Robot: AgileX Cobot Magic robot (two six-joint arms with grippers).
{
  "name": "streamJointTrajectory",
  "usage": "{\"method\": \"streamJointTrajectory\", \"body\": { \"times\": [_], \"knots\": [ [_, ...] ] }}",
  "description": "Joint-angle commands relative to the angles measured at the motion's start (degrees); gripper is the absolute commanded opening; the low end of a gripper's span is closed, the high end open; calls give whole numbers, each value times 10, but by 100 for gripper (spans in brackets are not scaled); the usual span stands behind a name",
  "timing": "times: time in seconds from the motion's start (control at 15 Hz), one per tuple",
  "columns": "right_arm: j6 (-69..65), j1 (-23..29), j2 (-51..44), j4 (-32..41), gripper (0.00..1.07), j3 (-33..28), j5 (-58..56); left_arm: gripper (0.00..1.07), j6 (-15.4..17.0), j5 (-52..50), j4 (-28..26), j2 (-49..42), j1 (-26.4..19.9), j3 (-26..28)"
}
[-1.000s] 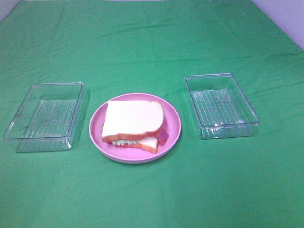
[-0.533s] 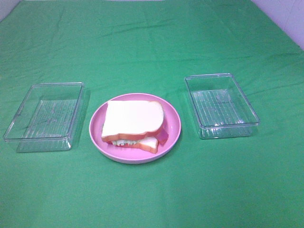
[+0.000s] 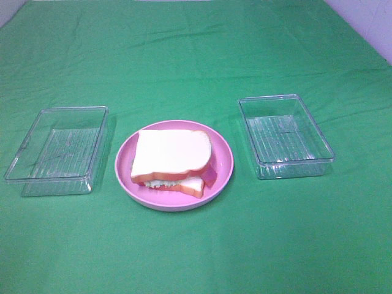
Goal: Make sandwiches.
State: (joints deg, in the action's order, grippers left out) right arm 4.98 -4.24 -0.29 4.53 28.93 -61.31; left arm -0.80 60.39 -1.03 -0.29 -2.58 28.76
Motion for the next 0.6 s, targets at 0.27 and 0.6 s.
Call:
{"method": "streamJointTrajectory", "body": {
  "times": [0.27,0.6],
  "knots": [
    [9,-3,-9,2,76,1,6,67,1,-5,-5,-11,-1,-1],
    [9,-3,-9,3,76,1,6,67,1,-5,-5,-15,1,-1]
  ]
}}
